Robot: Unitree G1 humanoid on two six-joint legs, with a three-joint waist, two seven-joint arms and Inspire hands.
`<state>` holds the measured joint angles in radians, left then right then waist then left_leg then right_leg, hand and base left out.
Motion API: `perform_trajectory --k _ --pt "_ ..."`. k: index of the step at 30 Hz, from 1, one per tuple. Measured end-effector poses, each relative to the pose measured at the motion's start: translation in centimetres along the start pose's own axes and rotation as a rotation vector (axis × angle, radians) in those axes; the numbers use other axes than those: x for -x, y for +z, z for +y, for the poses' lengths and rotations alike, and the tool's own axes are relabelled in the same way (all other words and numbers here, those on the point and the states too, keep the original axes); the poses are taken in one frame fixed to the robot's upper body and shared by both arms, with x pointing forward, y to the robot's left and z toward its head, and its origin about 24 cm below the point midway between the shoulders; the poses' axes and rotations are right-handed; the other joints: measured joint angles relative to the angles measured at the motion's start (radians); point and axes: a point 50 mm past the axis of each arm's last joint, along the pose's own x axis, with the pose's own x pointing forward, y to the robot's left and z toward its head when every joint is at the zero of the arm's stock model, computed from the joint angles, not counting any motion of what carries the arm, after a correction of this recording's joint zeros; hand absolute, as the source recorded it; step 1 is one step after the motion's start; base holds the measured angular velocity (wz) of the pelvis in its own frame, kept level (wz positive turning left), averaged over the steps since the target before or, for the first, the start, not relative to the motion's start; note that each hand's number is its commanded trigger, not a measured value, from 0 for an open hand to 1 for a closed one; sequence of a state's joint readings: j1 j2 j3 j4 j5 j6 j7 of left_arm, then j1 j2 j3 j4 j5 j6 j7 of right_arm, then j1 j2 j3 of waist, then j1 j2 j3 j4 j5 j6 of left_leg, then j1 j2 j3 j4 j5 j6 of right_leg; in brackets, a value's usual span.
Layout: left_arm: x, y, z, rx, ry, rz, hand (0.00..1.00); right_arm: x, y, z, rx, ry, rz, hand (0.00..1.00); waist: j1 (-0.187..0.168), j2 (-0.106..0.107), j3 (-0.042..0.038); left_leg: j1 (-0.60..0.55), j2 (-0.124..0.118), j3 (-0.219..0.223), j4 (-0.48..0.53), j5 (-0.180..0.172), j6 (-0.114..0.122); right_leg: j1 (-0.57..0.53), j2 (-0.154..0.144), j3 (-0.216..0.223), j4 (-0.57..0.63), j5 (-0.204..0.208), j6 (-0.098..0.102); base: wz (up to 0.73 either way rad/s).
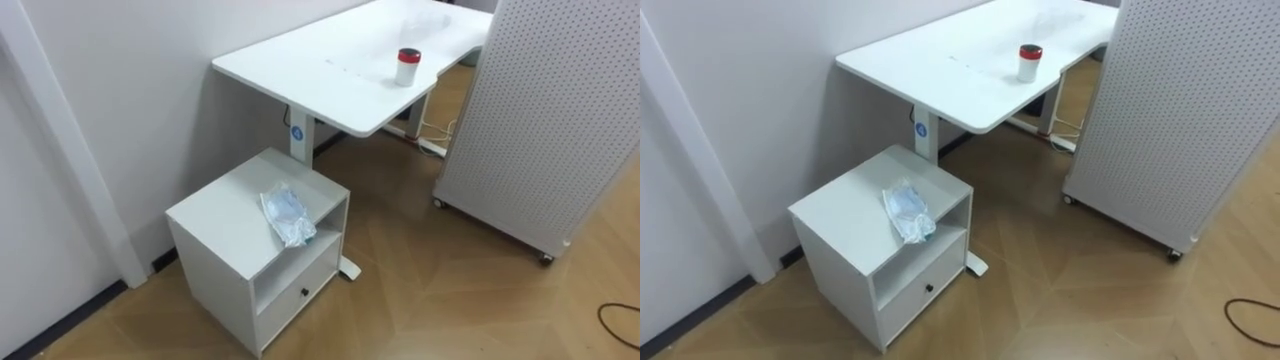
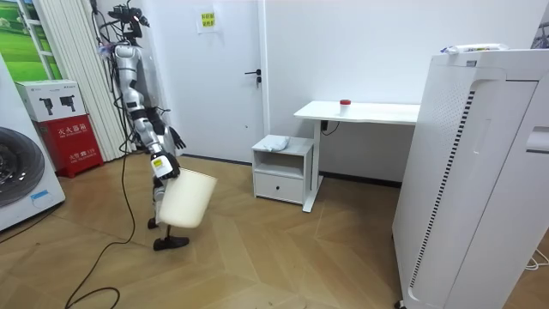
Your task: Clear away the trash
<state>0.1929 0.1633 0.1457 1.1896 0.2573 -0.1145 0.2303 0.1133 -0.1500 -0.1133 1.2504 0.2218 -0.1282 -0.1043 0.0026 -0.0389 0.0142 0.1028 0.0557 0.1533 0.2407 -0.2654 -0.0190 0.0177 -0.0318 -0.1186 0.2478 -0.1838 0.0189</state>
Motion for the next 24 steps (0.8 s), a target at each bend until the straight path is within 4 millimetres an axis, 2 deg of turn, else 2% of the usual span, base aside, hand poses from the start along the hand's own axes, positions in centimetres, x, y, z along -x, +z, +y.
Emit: perform_trajectory --k 2,4,6,7,8,9,10,11,12,13,14,15,17,18,19,20,22,24 --pt "0.0 -0.4 0.3 -0.016 0.001 0.019 0.0 0.0 0.0 0.0 0.002 0.01 0.004 1.0 -0.001 0.002 0.0011 -0.013 0.022 0.0 0.04 -0.027 -0.009 -0.003 0.011 -0.026 0.029 -0.019 -0.014 0.16" --pt "0.0 -0.8 0.5 -0.016 0.009 0.047 0.0 0.0 0.0 0.1 0.003 0.022 0.017 1.0 0.002 0.001 0.0001 -0.039 0.048 -0.001 0.103 -0.062 -0.026 -0.029 0.026 -0.038 0.082 -0.061 -0.032 0.18" --pt "0.0 -1.1 0.5 -0.028 0.003 0.065 0.0 -0.1 0.2 0.1 -0.002 0.023 0.007 1.0 -0.006 0.001 -0.001 -0.089 0.063 -0.001 0.195 -0.068 -0.035 -0.045 0.035 -0.031 0.11 -0.088 -0.054 0.35" --pt "0.2 -1.6 0.4 -0.035 -0.001 0.081 0.0 -0.1 0.2 0.1 -0.009 0.023 0.005 1.0 -0.026 0.0 0.0005 -0.169 0.074 -0.001 0.343 -0.05 -0.022 -0.044 0.037 -0.017 0.119 -0.097 -0.07 0.62" --pt "0.3 -1.8 0.3 -0.046 -0.009 0.087 0.0 0.0 0.0 -0.2 -0.02 0.013 0.009 1.0 -0.023 -0.015 0.0057 -0.253 0.059 -0.008 0.47 -0.029 0.004 -0.032 0.036 0.024 0.136 -0.105 -0.08 0.6" --pt "0.3 -1.9 0.1 -0.053 -0.018 0.085 0.0 0.0 -0.3 -0.5 -0.027 0.001 0.018 1.0 -0.017 -0.012 0.0005 -0.275 0.033 -0.012 0.462 -0.043 0.019 -0.026 0.032 0.043 0.137 -0.109 -0.08 0.45" --pt "0.4 -1.8 -0.3 -0.072 -0.041 0.078 0.0 0.1 -0.6 -1.2 -0.045 -0.021 0.029 1.0 -0.016 -0.002 -0.0001 -0.32 -0.019 -0.018 0.4 -0.049 0.025 -0.02 0.029 0.069 0.132 -0.118 -0.086 0.23" --pt "0.4 -1.9 -0.4 -0.079 -0.048 0.078 0.0 0.1 -0.8 -1.4 -0.043 -0.028 0.034 1.0 -0.01 -0.003 -0.0028 -0.339 -0.04 -0.016 0.351 -0.042 0.022 -0.02 0.029 0.081 0.133 -0.122 -0.083 0.0" --pt "0.6 -2.4 -0.5 -0.082 -0.051 0.09 0.0 0.1 -0.8 -1.6 -0.033 -0.033 0.036 1.0 0.01 0.009 -0.0025 -0.37 -0.072 -0.014 0.231 -0.001 0.009 -0.019 0.033 0.108 0.135 -0.128 -0.079 -0.58" --pt "0.9 -3.3 -0.4 -0.074 -0.048 0.116 0.0 0.1 -0.9 -1.6 -0.024 -0.033 0.04 1.0 0.033 0.019 -0.0044 -0.387 -0.074 -0.017 0.141 0.075 0.024 -0.021 0.038 0.136 0.138 -0.133 -0.078 -0.82" --pt "1.1 -3.9 -0.4 -0.068 -0.047 0.133 0.0 0.1 -0.8 -1.5 -0.018 -0.029 0.038 1.0 0.038 0.022 -0.0066 -0.389 -0.067 -0.017 0.117 0.109 0.029 -0.018 0.037 0.142 0.138 -0.136 -0.074 -0.88" --pt "1.4 -4.7 -0.5 -0.061 -0.047 0.156 0.0 0.1 -0.7 -1.5 -0.003 -0.027 0.031 1.0 0.026 0.032 -0.0137 -0.379 -0.058 -0.011 0.114 0.15 0.041 -0.011 0.034 0.134 0.137 -0.145 -0.065 -0.61" --pt "1.3 -4.3 -0.4 -0.056 -0.046 0.145 0.0 0.2 -1.1 -1.7 0.002 -0.033 0.038 1.0 0.024 0.026 -0.0158 -0.363 -0.053 0.023 0.135 0.161 0.054 0.007 0.01 0.082 0.133 -0.159 -0.047 -0.46" --pt "1.2 -4.2 -0.4 -0.055 -0.045 0.141 0.0 0.2 -0.9 -1.7 0.003 -0.035 0.033 1.0 0.028 0.025 -0.0153 -0.357 -0.052 0.028 0.142 0.167 0.065 0.013 0.002 0.082 0.133 -0.164 -0.045 -0.41" --pt "1.1 -3.9 -0.3 -0.053 -0.042 0.127 0.0 0.2 -0.9 -1.6 0.012 -0.034 0.031 1.0 0.028 0.018 -0.0189 -0.35 -0.054 0.037 0.155 0.157 0.09 0.024 -0.005 0.088 0.132 -0.176 -0.038 -0.3" --pt "0.9 -3.3 -0.2 -0.051 -0.04 0.107 0.0 0.2 -0.9 -1.5 0.01 -0.031 0.029 1.0 0.022 0.009 -0.0171 -0.342 -0.059 0.044 0.168 0.139 0.097 0.037 -0.012 0.094 0.129 -0.181 -0.033 -0.22" --pt "0.7 -2.5 -0.3 -0.056 -0.048 0.075 0.0 0.2 -0.9 -1.4 0.026 -0.032 0.027 1.0 0.022 -0.011 -0.0172 -0.327 -0.066 0.061 0.176 0.12 0.103 0.053 -0.028 0.104 0.125 -0.192 -0.028 -0.17" --pt "0.4 -1.6 -0.3 -0.054 -0.055 0.048 0.0 0.2 -0.8 -1.4 0.028 -0.031 0.021 1.0 0.023 -0.018 -0.0152 -0.331 -0.068 0.068 0.197 0.09 0.103 0.061 -0.036 0.11 0.112 -0.198 -0.022 -0.15"
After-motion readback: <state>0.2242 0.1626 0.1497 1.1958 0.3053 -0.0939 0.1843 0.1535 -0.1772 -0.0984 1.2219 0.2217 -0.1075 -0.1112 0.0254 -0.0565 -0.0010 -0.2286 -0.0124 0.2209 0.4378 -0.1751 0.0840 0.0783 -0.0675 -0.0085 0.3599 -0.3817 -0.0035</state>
